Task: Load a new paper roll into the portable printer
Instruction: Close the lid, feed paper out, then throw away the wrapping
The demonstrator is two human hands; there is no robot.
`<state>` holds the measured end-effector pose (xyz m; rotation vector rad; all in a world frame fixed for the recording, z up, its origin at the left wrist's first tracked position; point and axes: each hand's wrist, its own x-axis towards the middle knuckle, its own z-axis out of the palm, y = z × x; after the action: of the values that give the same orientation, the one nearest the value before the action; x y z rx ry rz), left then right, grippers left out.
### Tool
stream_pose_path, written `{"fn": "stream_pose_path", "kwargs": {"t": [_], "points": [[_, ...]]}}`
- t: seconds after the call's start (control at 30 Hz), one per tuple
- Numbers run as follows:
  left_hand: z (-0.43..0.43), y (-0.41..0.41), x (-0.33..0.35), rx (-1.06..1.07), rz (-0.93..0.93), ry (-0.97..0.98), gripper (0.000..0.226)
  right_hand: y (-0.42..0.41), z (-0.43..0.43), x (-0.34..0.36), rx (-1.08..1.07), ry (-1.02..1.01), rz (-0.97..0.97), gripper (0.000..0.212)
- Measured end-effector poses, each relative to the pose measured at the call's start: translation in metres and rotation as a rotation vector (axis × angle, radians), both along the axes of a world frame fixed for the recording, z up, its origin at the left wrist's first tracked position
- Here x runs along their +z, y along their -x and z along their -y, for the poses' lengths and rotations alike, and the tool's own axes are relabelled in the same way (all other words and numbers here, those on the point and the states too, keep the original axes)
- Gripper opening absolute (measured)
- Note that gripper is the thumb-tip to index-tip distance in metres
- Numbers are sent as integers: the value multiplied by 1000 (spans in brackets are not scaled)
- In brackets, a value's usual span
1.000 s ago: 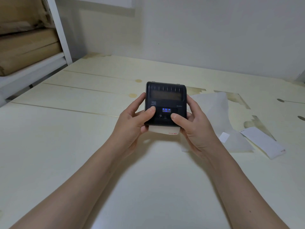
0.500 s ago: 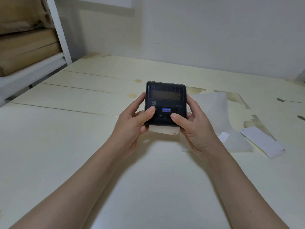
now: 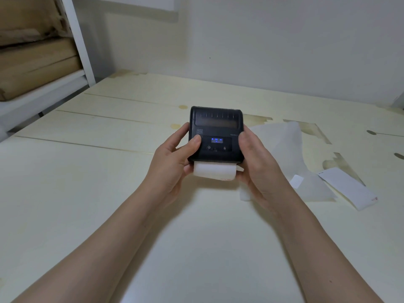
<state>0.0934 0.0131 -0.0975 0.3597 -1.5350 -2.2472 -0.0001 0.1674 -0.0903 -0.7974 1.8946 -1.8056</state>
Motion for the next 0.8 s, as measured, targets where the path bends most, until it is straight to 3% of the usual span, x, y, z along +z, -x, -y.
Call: {"fn": "stream_pose_path", "kwargs": {"t": [0.1,0.3,0.47,0.63,0.8], "points": [[3,1,-1,53,14,-3,55,-2,2,0,-72,-86,9,66],[5,2,-8,106,90,64,57,-5,-1,-2,-177,-231,-37,73],[2,2,-7,113,158,209,48,-9,-2,1,-224,-330,-106,68],[9,4,-15,151,232,461,42,-13,-2,5,-232,-310,-91,63],[11,5,-19,156,275,551,42,-14,0,4,-230,-301,-92,62]]}}
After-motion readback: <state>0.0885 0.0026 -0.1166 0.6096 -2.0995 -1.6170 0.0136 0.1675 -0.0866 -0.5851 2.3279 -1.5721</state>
